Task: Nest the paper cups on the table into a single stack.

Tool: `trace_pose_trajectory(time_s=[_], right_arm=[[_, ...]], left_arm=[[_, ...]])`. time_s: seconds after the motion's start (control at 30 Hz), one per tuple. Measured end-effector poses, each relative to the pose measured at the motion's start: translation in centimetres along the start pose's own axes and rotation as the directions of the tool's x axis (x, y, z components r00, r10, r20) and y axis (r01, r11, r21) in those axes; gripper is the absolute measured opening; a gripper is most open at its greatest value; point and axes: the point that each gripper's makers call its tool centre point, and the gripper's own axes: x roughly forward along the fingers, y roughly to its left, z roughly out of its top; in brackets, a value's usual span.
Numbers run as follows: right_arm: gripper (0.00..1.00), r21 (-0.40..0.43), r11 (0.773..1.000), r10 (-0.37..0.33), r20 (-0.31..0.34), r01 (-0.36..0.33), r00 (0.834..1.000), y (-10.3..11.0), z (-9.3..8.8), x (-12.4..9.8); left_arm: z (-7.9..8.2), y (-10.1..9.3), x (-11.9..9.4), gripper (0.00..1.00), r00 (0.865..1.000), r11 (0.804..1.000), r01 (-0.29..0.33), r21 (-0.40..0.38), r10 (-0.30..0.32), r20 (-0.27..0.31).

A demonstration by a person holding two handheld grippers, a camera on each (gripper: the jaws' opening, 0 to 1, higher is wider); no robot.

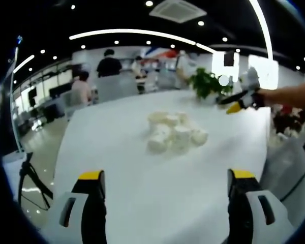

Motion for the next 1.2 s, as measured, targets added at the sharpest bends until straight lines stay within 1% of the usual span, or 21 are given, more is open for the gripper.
trace_pose_trajectory(time_s=[0.2, 0.3, 0.37, 0.57, 0.73, 0.97, 1.07, 1.2], right_arm=[[0.96, 0.010, 1.000, 0.011, -0.012, -0.011, 1.000, -0.2, 0.8, 1.1], [0.97, 0.046, 0.999, 0.017, -0.016, -0.017, 1.000, -0.5, 1.3, 1.9], [0.96, 0.042, 0.999, 0.018, -0.022, -0.017, 1.000, -0.5, 1.5, 2.2], [0.95, -0.004, 1.000, 0.011, -0.032, -0.011, 0.999, -0.9, 1.8, 3.1], [0.95, 0.006, 1.000, 0.013, -0.019, -0.013, 1.000, -1.1, 2.2, 3.7], [0.93, 0.008, 1.000, 0.012, -0.023, -0.012, 1.000, -1.0, 2.6, 4.6], [0.91, 0.007, 1.000, 0.013, -0.031, -0.013, 0.999, -1.0, 2.3, 5.3], [0.88, 0.000, 1.000, 0.009, -0.055, -0.009, 0.998, -1.0, 1.1, 6.2]], left_arm=[[-0.5, -0.5, -0.3, 1.00, 1.000, 1.000, 0.005, 0.001, -0.005, -0.013], [-1.0, -0.5, -0.4, 1.00, 1.000, 1.000, 0.005, -0.001, -0.005, -0.021], [-1.4, -0.3, -0.5, 1.00, 1.000, 1.000, 0.002, -0.006, -0.002, -0.030], [-1.7, -0.1, -0.5, 1.00, 0.999, 1.000, -0.002, -0.012, 0.002, -0.032], [-1.4, -0.1, -0.5, 1.00, 1.000, 1.000, -0.001, -0.022, 0.001, -0.016], [-1.6, 0.1, -0.4, 1.00, 1.000, 1.000, -0.001, -0.029, 0.000, -0.025], [-1.6, 0.0, -0.2, 1.00, 1.000, 1.000, 0.001, -0.032, -0.002, -0.027], [-1.6, -0.2, -0.1, 1.00, 1.000, 0.999, 0.002, -0.038, -0.003, -0.027]])
